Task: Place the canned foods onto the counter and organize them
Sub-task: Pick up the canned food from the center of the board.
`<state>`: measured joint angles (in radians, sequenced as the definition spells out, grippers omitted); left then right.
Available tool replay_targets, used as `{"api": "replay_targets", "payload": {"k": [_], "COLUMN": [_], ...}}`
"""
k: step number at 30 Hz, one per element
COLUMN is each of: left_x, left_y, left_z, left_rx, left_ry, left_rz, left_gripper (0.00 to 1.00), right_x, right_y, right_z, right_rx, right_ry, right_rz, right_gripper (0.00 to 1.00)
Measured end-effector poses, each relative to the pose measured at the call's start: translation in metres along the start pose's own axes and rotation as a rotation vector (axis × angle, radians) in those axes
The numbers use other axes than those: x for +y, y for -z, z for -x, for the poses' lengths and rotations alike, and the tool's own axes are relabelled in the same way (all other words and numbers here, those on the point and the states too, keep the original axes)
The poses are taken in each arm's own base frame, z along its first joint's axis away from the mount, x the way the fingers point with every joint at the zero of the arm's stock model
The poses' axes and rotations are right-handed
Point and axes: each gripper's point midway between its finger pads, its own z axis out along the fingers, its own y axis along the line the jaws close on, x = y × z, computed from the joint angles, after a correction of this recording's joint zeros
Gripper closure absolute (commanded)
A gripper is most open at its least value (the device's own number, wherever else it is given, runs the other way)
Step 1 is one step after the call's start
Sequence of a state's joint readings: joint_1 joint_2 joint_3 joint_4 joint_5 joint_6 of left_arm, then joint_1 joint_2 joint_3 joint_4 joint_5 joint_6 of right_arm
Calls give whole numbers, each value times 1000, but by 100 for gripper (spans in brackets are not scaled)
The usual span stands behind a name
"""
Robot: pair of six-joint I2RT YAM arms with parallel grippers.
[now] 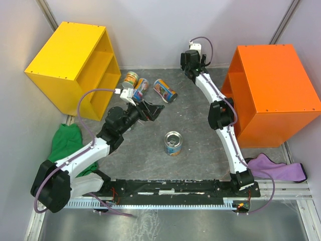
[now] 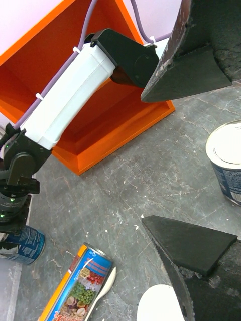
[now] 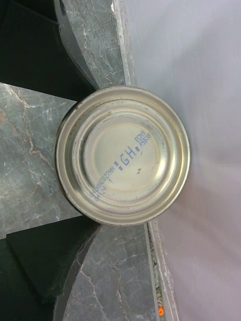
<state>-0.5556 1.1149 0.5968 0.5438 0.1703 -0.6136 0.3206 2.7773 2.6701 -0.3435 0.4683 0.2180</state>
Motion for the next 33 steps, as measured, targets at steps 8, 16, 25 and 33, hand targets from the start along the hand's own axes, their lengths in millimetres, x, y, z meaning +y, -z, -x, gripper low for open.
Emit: {"api": "replay_targets", "payload": {"k": [8, 16, 25, 33], "left_x": [4, 14, 18, 4], "left_y": [-5, -11, -11, 2], "left_z": [-3, -10, -9, 9], "left_rx": [5, 19, 15, -23], "left_ry": [-42, -65, -74, -82], "left_rz": [-13, 1, 10, -4], "left_gripper": [1, 1, 1, 1], "right_x": [2, 3, 5, 9], "right_y": [-13, -22, -23, -11], "right_z": [-2, -3, -3, -8], "right_rx": [-42, -66, -66, -61], "right_ry": [10, 24, 39, 52], "right_rz": [15, 38, 65, 77], "right_gripper": [1, 22, 61, 75]}}
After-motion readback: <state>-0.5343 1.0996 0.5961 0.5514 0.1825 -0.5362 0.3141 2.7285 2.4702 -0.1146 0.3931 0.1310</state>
